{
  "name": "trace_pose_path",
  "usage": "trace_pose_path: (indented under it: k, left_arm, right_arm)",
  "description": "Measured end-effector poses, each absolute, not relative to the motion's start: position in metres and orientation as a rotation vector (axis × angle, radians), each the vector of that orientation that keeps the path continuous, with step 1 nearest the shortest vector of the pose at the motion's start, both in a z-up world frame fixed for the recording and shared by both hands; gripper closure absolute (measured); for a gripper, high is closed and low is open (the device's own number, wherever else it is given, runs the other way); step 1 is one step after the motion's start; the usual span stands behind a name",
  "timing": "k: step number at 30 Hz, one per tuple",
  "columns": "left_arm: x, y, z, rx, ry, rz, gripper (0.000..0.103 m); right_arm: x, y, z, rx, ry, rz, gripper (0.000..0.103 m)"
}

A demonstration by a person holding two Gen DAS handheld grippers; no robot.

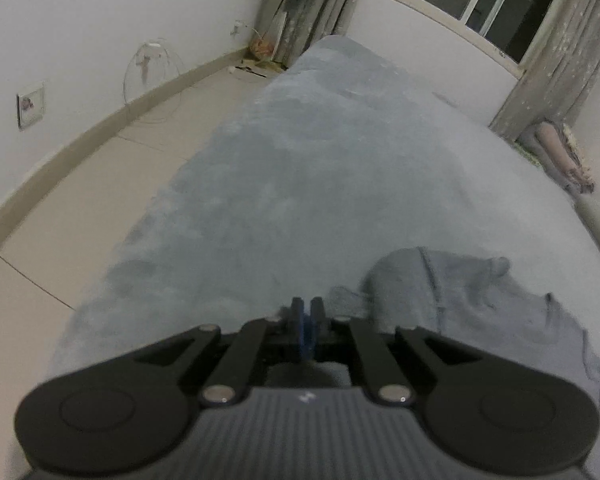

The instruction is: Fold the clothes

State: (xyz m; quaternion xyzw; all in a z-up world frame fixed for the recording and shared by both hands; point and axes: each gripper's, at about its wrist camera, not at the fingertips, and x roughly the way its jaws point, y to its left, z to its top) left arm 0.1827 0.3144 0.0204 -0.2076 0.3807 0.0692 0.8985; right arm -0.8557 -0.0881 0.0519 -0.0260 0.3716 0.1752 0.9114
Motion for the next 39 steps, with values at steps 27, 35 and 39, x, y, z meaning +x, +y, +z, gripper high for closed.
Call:
trace_pose_path:
  k: [27,35,39]
  left_arm:
    - [0.163,0.288,0.042,-0.335,0.595,0.331,0.102]
    - [0.128,0.313,0.060,-0.445,0.532,0.395,0.102]
    - [0.127,0.311,0.068,-0.400,0.527,0.383,0.100]
  right_arm:
    - [-0.843,-0.108,0.003,-0.016,0.685,0.286,0.028]
    - [-0.845,-0.099,-0.001,-0.052,0.678,0.286,0.028]
    - [-0.845,-0.102,-0.001,-0.038,0.670,0.281,0.028]
